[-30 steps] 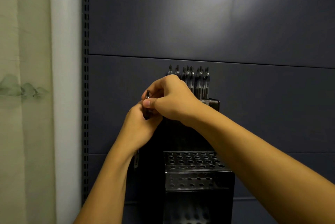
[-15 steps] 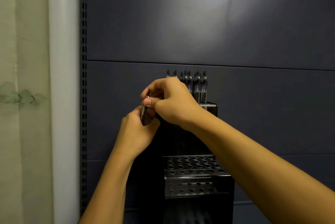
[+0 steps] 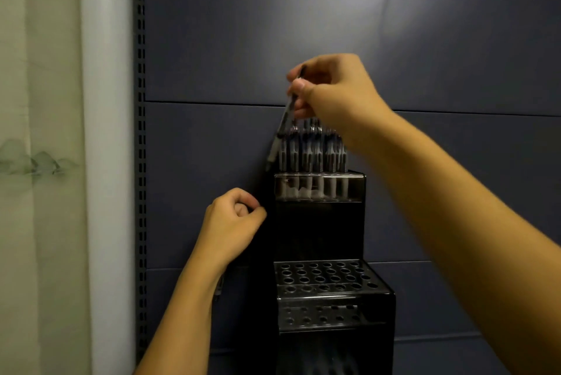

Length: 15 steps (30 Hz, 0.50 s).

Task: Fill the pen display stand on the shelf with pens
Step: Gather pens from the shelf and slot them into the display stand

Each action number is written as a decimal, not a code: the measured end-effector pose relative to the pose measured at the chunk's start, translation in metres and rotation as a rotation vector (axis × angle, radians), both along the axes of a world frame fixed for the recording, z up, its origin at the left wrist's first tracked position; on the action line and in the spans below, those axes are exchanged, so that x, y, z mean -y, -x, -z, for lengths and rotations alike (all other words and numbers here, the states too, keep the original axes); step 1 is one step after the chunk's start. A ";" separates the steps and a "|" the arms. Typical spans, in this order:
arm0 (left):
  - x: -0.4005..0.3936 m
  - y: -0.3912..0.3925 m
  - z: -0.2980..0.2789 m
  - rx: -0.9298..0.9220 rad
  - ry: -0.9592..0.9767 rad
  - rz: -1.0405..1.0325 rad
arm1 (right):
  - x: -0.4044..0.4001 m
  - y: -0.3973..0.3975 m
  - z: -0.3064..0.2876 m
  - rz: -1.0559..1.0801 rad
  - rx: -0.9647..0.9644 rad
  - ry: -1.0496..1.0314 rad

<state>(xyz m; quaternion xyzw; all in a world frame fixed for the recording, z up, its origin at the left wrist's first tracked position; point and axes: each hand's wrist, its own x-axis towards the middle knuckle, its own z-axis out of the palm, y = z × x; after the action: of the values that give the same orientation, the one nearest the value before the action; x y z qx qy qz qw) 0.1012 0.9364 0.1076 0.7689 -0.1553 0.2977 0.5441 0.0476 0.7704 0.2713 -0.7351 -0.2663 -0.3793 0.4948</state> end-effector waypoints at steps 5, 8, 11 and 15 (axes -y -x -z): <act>0.001 0.000 0.001 0.000 0.005 0.040 | 0.009 -0.014 -0.011 0.127 -0.055 0.083; 0.001 0.000 0.001 0.002 0.012 0.057 | 0.007 -0.023 -0.009 0.152 -0.085 0.122; 0.000 0.000 0.001 -0.003 0.015 0.072 | 0.003 -0.027 -0.005 0.149 -0.114 0.143; -0.001 -0.001 0.001 -0.013 0.027 0.097 | -0.002 -0.025 0.003 0.152 -0.187 0.238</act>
<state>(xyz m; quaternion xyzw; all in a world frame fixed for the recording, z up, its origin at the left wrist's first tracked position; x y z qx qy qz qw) 0.1019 0.9377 0.1065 0.7548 -0.1848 0.2682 0.5694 0.0731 0.7723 0.2683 -0.8387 -0.2058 -0.3112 0.3967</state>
